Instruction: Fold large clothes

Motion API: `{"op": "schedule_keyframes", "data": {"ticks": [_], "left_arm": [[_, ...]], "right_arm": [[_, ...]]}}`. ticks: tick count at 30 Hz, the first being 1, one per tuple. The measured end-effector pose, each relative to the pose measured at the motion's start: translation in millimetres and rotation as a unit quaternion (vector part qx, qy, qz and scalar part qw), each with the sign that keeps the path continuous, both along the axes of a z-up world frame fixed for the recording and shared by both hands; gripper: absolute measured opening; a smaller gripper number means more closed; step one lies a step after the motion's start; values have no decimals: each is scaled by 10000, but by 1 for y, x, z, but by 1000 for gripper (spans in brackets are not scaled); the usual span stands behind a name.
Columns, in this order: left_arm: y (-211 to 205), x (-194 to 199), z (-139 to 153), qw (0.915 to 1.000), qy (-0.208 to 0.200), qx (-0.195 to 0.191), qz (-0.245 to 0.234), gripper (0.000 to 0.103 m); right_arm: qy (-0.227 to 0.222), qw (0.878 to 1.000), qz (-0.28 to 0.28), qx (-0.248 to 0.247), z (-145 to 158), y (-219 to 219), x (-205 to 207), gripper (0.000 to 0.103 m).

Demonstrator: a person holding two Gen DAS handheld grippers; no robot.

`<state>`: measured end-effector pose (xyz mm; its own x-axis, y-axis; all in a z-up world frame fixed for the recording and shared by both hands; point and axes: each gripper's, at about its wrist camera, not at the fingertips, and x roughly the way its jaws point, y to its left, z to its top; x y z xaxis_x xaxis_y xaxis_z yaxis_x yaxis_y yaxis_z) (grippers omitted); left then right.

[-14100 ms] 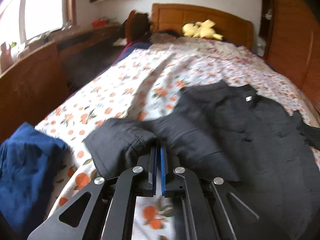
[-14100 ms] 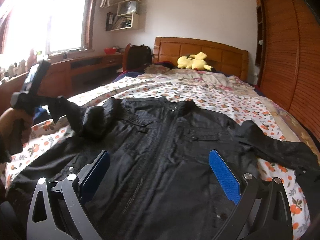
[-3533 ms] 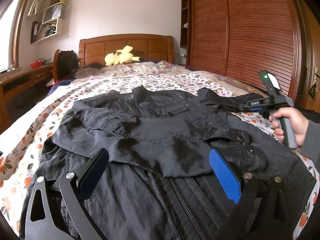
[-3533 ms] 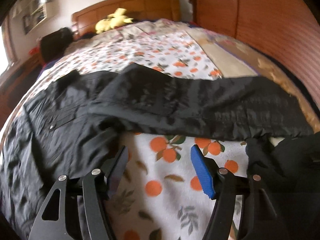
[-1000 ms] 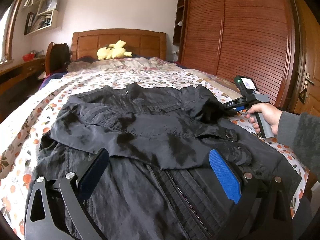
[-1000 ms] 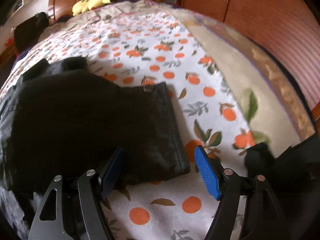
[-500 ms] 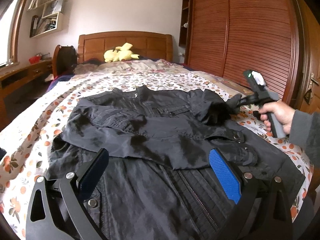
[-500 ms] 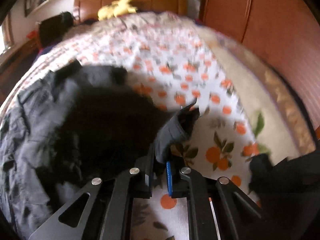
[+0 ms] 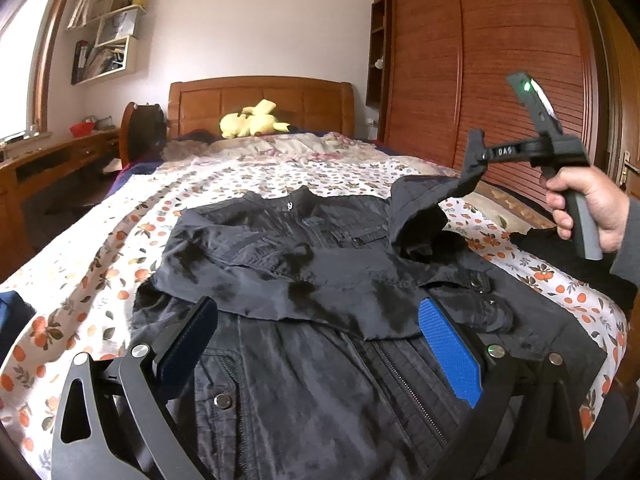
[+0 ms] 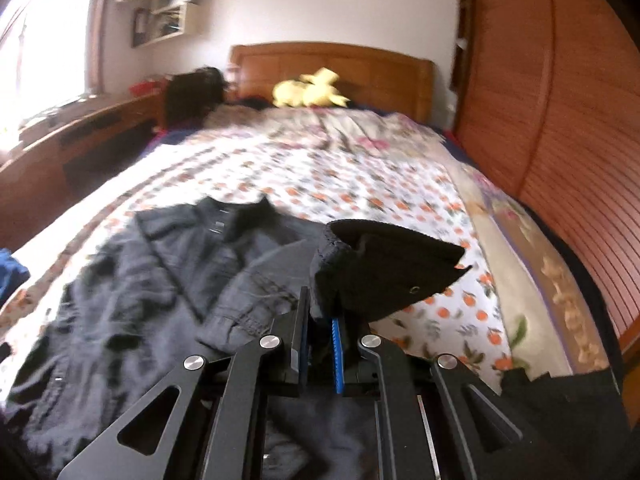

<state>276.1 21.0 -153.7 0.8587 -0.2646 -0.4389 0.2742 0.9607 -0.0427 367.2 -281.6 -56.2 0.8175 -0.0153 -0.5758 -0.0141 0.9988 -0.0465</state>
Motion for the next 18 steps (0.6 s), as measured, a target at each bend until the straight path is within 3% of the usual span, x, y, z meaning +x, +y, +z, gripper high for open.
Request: {"op": "schedule_keyframes", "data": {"ticks": [10, 18], "left_arm": [[15, -11, 7, 9999, -90, 2, 125, 101], [34, -21, 11, 9996, -140, -7, 263, 101]], "right_arm": [[-342, 9955, 885, -62, 36, 80, -27, 8], [-42, 9919, 1271, -74, 15, 121, -38, 8]]}}
